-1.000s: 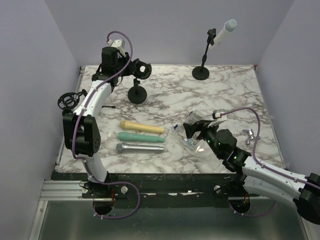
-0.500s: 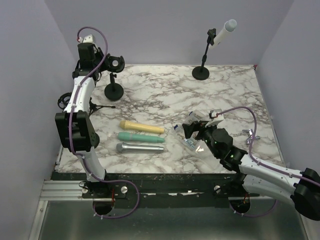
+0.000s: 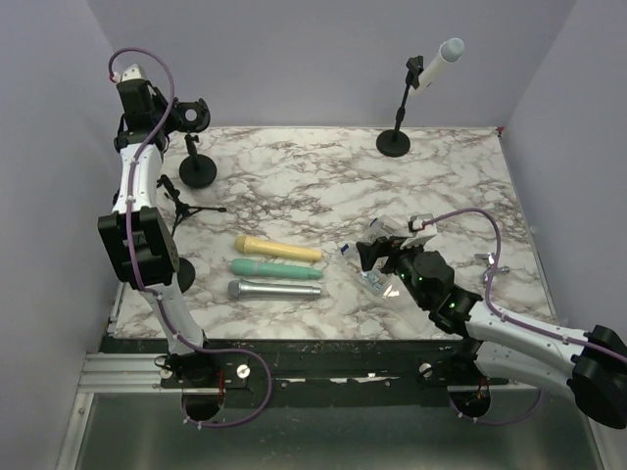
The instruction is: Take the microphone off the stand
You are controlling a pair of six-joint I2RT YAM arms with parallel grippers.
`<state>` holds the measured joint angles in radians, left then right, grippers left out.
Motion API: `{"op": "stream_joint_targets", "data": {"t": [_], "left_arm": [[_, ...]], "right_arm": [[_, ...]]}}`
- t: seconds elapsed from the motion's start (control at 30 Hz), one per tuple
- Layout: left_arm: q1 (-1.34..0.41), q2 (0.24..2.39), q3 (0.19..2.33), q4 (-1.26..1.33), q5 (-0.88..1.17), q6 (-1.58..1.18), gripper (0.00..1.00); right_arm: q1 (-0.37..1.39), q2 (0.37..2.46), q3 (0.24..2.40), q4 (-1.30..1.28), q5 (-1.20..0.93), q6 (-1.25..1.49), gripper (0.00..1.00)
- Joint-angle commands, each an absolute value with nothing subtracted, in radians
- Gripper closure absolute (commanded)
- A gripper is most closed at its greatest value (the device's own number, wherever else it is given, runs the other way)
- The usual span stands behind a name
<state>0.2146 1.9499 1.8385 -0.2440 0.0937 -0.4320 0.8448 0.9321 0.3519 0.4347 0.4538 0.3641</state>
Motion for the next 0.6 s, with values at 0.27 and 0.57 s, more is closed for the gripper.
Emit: {"op": "stream_joint_targets", "data": {"t": [0.27,0.57], "left_arm": [[0.265,1.989,1.928,-0.214,0.076,-0.498,0.91],[0.285,1.981,1.916,-0.257,0.050,-0.516,0.57]], "right_arm": [[0.844,0.962,0.342,0.474,0.482,0.351,0.00],[0.844,0.940,0.341,0.462,0.480,0.355,0.00]]}}
